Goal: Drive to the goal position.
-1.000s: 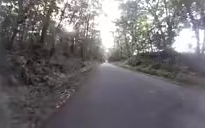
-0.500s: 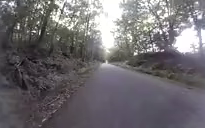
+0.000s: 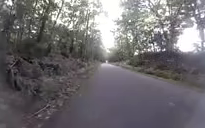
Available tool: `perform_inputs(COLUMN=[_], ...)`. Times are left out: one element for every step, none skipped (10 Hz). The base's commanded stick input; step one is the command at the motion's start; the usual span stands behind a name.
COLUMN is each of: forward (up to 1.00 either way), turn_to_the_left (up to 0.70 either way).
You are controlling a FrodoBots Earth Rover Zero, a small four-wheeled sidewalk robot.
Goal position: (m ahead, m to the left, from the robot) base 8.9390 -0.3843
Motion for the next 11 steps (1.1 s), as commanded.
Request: perform_inputs(forward=[0.7, 0.7, 0.7, 0.7, 0.7, 0.7, 0.7, 0.7, 0.7, 0.7, 0.7], turn_to_the_left=[-0.01, -0.01, -0.01, -0.01, -0.01, -0.01, -0.01, -0.01, -0.01, -0.01, -0.01])
